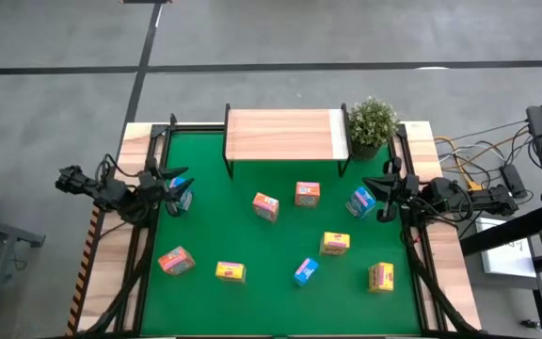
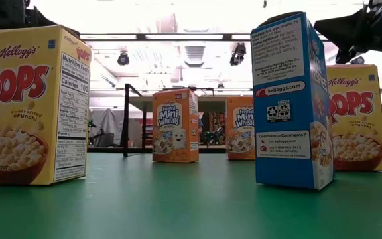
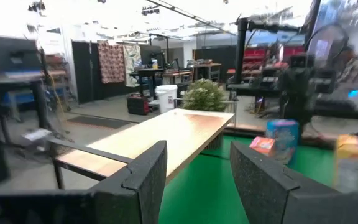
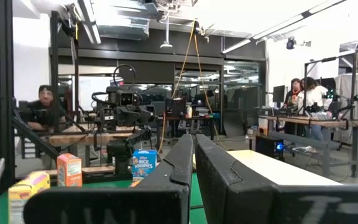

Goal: Stack cereal on shelf

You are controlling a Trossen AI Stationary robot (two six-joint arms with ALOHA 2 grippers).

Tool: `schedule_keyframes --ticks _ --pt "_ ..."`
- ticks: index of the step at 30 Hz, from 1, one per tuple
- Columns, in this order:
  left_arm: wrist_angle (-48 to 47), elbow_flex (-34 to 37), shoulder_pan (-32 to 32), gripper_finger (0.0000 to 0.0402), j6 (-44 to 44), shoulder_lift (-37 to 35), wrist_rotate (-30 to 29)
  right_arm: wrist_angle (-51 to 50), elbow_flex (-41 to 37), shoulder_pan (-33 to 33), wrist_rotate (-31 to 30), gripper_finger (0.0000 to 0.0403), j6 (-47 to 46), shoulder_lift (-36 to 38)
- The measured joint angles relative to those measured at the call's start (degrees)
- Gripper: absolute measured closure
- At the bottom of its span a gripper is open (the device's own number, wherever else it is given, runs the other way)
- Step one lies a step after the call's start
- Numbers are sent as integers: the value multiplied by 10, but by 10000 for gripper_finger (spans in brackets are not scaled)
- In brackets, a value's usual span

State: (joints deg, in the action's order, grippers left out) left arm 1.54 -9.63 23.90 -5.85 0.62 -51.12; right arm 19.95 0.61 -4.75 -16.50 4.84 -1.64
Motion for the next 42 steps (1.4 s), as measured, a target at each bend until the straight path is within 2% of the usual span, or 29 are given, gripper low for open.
schedule_keyframes --ticks 3,5,9,12,15,19,23,27,30,32,34,37,40,42 --pt "1 0 0 242 123 0 47 0 0 0 1 394 -185 0" --pt "2 0 0 242 158 0 72 2 0 2 -1 394 -268 0" --pt "2 0 0 242 217 0 104 -27 0 1 -12 394 -271 0" --pt "3 0 0 242 275 4 116 -117 0 0 -14 394 -339 -2" --pt "5 0 0 242 295 14 116 -167 0 0 -30 394 -389 -8" --pt "21 0 0 242 288 44 114 -145 0 0 -46 394 -393 -34" --pt "79 0 0 242 283 75 112 -115 0 0 -77 394 -393 -48" --pt "124 0 0 242 282 94 111 -116 2 0 -80 394 -393 -49" --pt "171 0 0 242 246 109 78 -114 7 0 -80 394 -389 -48" --pt "190 0 0 242 219 122 70 -105 8 1 -109 394 -349 -49" --pt "217 0 0 242 213 140 70 -103 8 1 -176 394 -295 -49" --pt "272 0 0 242 211 169 70 -99 8 1 -235 394 -290 -49" --pt "321 0 0 242 213 202 74 -78 9 1 -238 394 -353 -49" --pt "355 0 0 242 218 227 84 -61 9 0 -221 394 -354 -49"
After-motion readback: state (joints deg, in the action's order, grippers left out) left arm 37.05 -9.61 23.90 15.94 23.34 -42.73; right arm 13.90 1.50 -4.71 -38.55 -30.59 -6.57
